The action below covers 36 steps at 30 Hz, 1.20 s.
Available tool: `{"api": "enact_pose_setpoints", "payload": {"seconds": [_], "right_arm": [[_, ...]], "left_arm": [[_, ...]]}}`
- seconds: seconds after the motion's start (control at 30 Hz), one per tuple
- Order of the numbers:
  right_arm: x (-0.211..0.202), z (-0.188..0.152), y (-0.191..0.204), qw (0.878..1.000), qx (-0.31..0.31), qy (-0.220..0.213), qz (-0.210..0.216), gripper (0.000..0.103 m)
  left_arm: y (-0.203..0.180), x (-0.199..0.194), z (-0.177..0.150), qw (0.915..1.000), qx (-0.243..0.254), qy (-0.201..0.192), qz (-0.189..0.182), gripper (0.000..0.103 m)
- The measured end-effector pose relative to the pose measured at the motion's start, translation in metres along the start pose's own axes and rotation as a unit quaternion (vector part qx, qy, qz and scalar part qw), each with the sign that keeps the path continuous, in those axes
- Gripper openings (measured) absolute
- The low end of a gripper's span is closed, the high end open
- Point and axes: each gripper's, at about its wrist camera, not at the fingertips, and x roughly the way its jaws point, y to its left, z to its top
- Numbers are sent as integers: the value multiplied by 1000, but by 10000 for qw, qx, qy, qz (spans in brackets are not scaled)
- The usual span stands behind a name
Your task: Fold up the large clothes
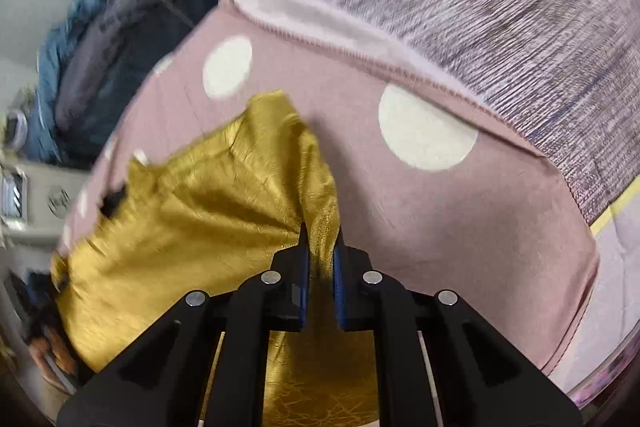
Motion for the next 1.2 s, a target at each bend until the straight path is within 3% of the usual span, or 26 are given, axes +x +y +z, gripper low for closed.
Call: {"api": "enact_pose_setpoints", "payload": {"seconds": [0.07,0.1,0.17,0.2,0.23,0.4,0.5,0.6,0.7,0.8,0.87,0.93,1.0,1.1,1.17,1.2], "right_arm": [[9,-4,7,9993,-317,127,-142,19],[8,-5,9,9991,-352,98,-194,25],[2,-7,9,9996,-258,54,-139,57],[-3,-8,7,9998,-202,-27,18,60],[-9,-8,6,9997,-173,-100,159,61],[-30,-11,-26,9974,-48,-117,710,71],[-27,-16,-50,9957,95,58,920,71],[-16,-27,-67,9912,228,383,1245,72],[8,-36,-60,9850,295,624,1581,71],[21,-39,-63,9790,518,763,1817,72],[28,-38,-62,9737,647,764,2048,84],[32,-36,-59,9689,740,737,2245,88],[35,-33,-51,9661,717,806,2345,88],[46,-36,-33,9511,622,1254,2753,88],[53,-47,-17,9568,282,1439,2512,88],[53,-51,-9,9635,97,1299,2340,88]], "left_arm": [[-5,31,-3,9972,160,379,627,22],[-5,43,-6,9949,253,518,827,36],[-8,49,-11,9918,393,537,1090,51],[-8,46,-11,9912,399,480,1165,63],[-7,37,-11,9920,391,384,1135,73],[19,-23,-14,9988,101,-123,467,92],[50,-51,-29,9989,-343,-308,42,94],[86,-58,-47,9955,-893,-203,-253,94],[110,-50,-75,9903,-1294,2,-508,94],[111,-31,-90,9829,-1550,99,-991,94],[107,-15,-93,9765,-1754,213,-1233,94],[99,2,-93,9721,-1870,344,-1371,94],[90,18,-90,9703,-1905,470,-1417,94],[76,35,-83,9693,-1951,550,-1393,96],[66,43,-80,9739,-1798,619,-1237,96],[65,43,-80,9763,-1697,651,-1174,96]]}}
